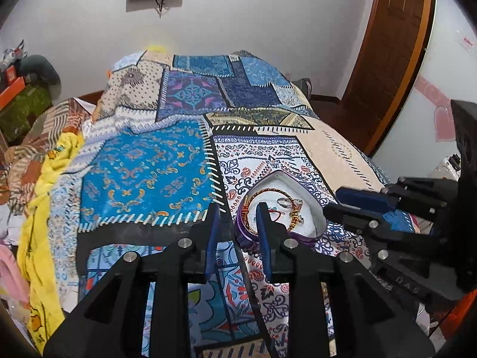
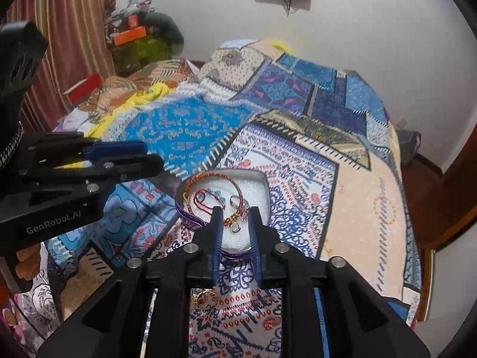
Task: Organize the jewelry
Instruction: 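Lower both held items into the purple tin and open both tools, then withdraw both tools and move them toward the gold rings on the quilt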
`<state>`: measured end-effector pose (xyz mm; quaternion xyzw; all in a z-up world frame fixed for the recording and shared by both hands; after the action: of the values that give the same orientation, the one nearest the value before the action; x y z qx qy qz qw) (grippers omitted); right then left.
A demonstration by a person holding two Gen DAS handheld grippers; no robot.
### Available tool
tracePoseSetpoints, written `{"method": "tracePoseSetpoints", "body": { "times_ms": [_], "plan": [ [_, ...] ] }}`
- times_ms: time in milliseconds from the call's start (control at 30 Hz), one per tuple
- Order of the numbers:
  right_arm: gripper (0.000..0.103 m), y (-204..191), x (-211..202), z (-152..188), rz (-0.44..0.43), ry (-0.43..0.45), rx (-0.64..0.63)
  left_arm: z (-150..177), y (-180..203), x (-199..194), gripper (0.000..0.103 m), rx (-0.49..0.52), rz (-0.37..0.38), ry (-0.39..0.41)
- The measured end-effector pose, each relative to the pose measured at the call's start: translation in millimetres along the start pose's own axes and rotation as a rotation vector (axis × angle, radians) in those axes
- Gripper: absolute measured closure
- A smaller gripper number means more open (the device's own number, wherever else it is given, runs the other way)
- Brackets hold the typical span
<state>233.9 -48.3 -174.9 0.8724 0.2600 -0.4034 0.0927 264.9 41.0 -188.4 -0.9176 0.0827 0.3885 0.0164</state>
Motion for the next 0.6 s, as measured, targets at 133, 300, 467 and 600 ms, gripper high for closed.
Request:
{"method": "tracePoseSetpoints", "body": {
  "times_ms": [133,300,467,600],
  "plan": [
    [0.083,-1,-18,-6,0.008,0.040,0.006,-2,5,-20,0.073,0.016,-0.013,0.023],
    [0.065,-1,-46,-11,0.013,0.106,0.029,-3,14,-44,0.069,0.034,-0.027,0.053],
    [0.054,1,-72,-14,0.041,0.182,0.049,0,25,-63,0.056,0.044,-0.018,0.068],
    [0.053,4,-85,-12,0.038,0.205,0.071,5,32,-74,0.049,0.029,0.000,0.068]
  ]
}}
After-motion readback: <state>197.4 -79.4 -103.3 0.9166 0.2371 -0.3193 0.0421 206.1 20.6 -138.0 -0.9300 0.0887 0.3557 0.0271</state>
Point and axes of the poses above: each gripper's, at about its wrist camera, not at the fingertips, and x roughly the way its jaws point, y to its right, z to its underside, the point moved 7 cm from there along x, roughly the way its jaws point, and after that the axes turned 7 degrees about x, right-handed, at the moved point
